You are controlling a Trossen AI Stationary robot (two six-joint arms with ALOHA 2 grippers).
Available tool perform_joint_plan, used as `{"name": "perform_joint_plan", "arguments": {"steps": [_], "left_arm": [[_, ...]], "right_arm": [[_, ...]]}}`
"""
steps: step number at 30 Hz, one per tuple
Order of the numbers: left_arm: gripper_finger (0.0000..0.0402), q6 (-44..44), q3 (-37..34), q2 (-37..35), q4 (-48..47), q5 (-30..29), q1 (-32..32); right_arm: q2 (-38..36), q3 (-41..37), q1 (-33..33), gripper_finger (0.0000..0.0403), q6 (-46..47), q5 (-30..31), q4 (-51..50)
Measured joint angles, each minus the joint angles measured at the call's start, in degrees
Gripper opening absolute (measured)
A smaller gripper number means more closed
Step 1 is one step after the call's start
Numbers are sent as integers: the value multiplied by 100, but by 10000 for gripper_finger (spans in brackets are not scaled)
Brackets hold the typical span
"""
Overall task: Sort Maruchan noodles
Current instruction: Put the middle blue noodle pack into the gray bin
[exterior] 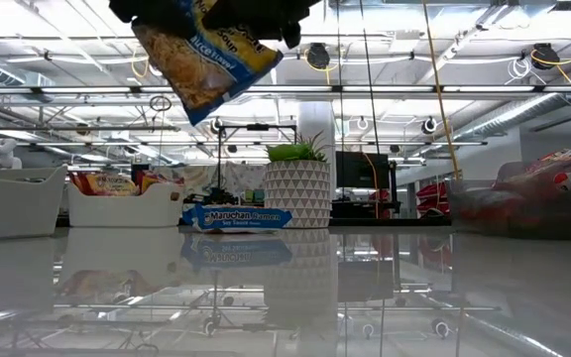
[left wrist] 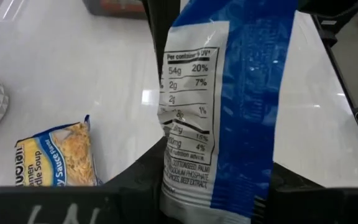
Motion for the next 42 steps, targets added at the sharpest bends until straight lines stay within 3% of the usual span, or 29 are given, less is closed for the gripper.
{"name": "perform_joint_plan", "arguments": {"steps": [5, 11, 14, 20, 22, 28, 37, 42], "left_arm": [[145, -50, -11, -153, -171, 12, 0], [152, -60, -11, -916, -27, -19, -12], [153, -90, -11, -1449, 170, -143, -18], [155, 37, -6, -2230, 915, -194, -224], [155, 134, -116, -2316, 1344, -197, -376], [156, 734, -958, -2174, 3386, -458, -793], [156, 1219, -2126, -1843, 5934, -648, -874], [156, 1206, -2478, -1551, 6730, -892, -811]], "right_arm": [[-353, -7, 113, 165, 5, 383, -157], [-1172, -549, 439, 207, -120, 527, 78], [-1560, -1246, 560, 211, -368, 651, 1220], [-1868, -2760, 492, 212, -606, 673, 4551], [-1871, -2986, 430, 212, -455, 649, 5099], [-1689, -2882, 301, 212, 84, 70, 5125], [-1545, -2664, 466, 212, -201, 73, 5086], [-1439, -2653, 453, 212, -301, 256, 5092]]}}
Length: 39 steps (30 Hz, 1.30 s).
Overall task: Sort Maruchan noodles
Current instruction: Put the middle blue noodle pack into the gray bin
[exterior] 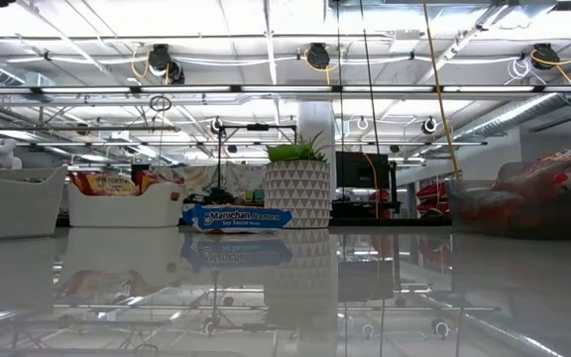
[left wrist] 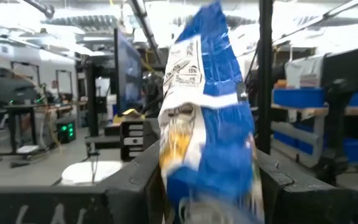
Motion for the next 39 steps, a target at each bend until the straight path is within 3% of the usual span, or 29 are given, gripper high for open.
{"name": "perform_joint_plan", "arguments": {"steps": [8, 15, 18, 30, 39], "left_arm": [[130, 205, -7, 257, 349, -209, 33], [140, 140, -7, 115, 358, -207, 33], [143, 165, -7, 78, 519, -202, 33], [146, 398, 0, 409, 1767, 108, -26], [147, 488, 0, 1381, 3162, 487, -35]], "right_arm": [[230, 203, -50, 212, -18, -7, -111], [215, 203, -86, 212, -66, -58, -311], [258, 203, -183, 212, -185, -367, -529], [1311, 249, -299, 212, -621, -513, 1455], [1973, 1218, -297, 213, -521, -1198, 1488]]}}
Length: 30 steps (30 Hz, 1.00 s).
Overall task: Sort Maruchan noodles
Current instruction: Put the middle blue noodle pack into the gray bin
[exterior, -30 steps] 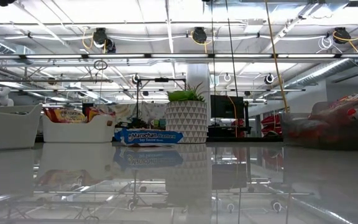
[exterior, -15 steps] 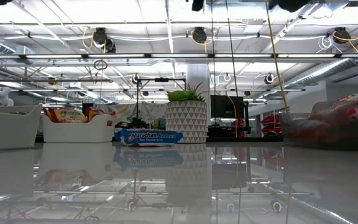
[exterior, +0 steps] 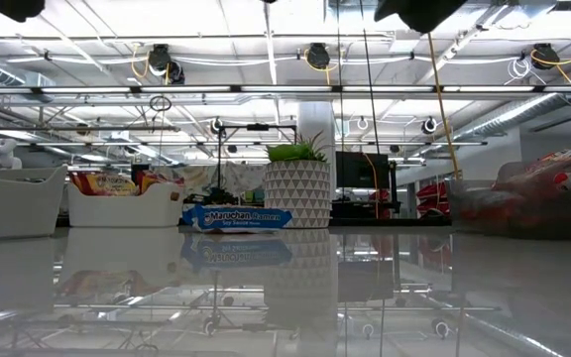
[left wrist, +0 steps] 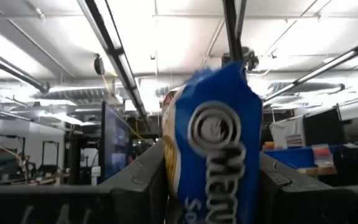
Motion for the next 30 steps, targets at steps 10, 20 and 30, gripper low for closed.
{"name": "perform_joint_plan", "arguments": {"steps": [10, 20, 30], "left_arm": [[147, 82, 0, 190, 336, 111, -79], [147, 92, 0, 192, 232, 126, -101], [148, -414, 7, 119, -114, 113, -103]], "right_arm": [[113, 148, 35, 213, -110, 393, 226], [113, 148, 74, 185, -146, 240, 575], [113, 137, 83, 102, -86, 241, 495]]}}
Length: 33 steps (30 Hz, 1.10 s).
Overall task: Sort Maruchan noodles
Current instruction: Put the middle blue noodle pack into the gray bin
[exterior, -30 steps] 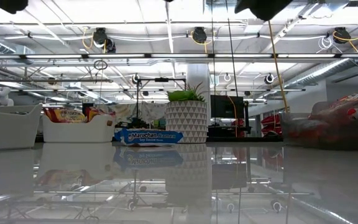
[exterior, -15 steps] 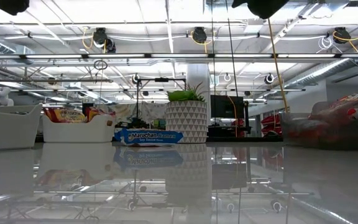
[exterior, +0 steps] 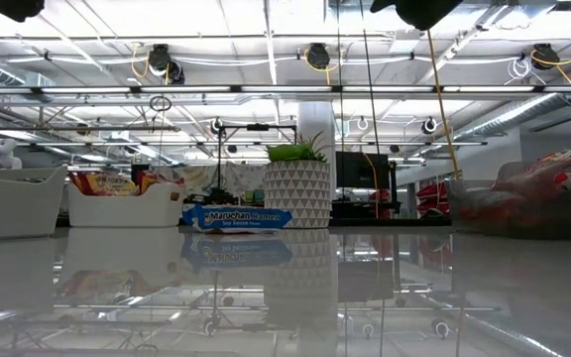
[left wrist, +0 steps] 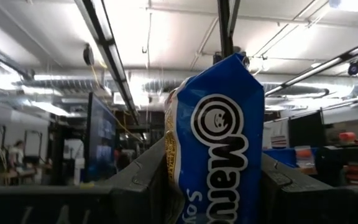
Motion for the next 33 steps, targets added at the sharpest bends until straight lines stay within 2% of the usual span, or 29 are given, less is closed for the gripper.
{"name": "perform_joint_plan", "arguments": {"steps": [2, 5, 9, 14, 18, 21, 28, 30, 33], "left_arm": [[149, -171, 4, -122, -279, -28, 3], [165, -321, 4, -572, -1202, -139, -40], [209, -317, 4, -1466, -2807, -788, -266], [257, -718, 0, -2644, -4434, -1349, -578], [265, -1288, -7, -3250, -5072, -1955, -801], [266, -1343, 0, -3340, -5320, -2320, -949], [266, -1253, 95, -2926, -5575, -2757, -988], [266, -1405, 376, -2741, -5977, -2757, -961], [266, -1712, 1194, -2358, -7197, -2749, -911]], "right_arm": [[0, -2, -2, 109, 86, 1, -51], [-48, -4, -6, 113, 155, 1, -305], [-278, -4, -12, 102, 125, 21, -961], [-820, 2, -11, 97, 98, 92, -2259], [-1284, 2, -3, 98, 515, 663, -3732], [-1510, 2, -28, 97, 903, 924, -4719], [-1572, 2, -94, 97, 1687, 783, -6034], [-1572, 2, -143, 97, 1945, 491, -6354], [-1565, 2, -204, 97, 2162, 302, -6659]]}}
